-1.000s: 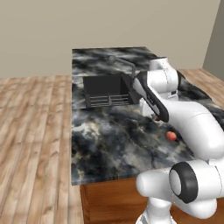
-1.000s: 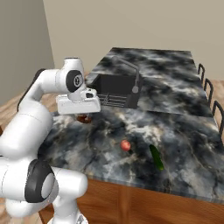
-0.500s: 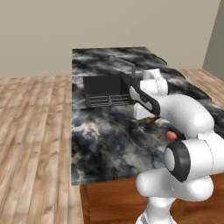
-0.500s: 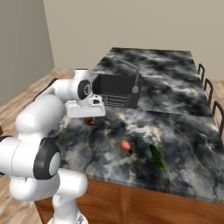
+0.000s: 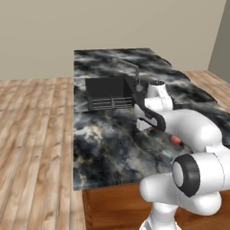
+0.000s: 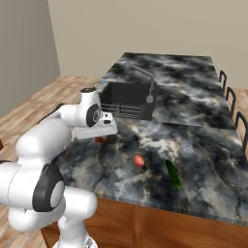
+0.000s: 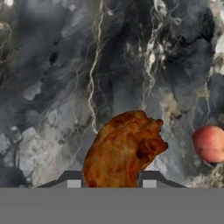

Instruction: Open the fridge, remove the peach, cucumber, and chicken drumstick, and place them on any counter.

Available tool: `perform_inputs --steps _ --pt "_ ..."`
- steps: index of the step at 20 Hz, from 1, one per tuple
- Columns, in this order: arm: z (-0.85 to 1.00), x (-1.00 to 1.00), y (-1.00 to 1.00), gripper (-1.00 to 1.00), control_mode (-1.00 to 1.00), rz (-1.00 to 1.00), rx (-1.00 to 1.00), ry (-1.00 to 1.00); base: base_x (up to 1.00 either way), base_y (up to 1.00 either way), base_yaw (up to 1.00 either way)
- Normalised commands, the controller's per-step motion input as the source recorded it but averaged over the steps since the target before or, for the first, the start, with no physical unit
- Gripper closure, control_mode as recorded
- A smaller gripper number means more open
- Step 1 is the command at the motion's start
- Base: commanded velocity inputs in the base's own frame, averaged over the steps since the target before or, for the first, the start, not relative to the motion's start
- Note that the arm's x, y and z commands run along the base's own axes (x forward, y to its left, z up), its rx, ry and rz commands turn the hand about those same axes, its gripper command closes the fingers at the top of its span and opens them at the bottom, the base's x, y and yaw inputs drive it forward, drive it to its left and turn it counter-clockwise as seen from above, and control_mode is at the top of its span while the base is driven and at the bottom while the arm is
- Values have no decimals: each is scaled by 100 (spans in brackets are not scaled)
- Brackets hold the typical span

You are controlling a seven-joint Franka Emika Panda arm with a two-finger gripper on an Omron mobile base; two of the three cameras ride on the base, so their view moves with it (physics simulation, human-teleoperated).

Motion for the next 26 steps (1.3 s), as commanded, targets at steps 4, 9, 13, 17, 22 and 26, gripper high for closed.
perform_inputs --steps 4,9,13,17,22,26 --pt "-55 29 -1 100 -100 8 0 0 0 0 0" --pt "-50 21 -10 100 -100 8 0 0 0 0 0" --pt "-41 0 -12 100 -100 3 0 -5 0 0 0" --pt "-34 0 0 100 -100 1 0 -6 0 0 0" --pt "-38 0 0 100 -100 1 0 -4 0 0 0" --pt "-32 0 -1 100 -100 2 0 -3 0 0 0"
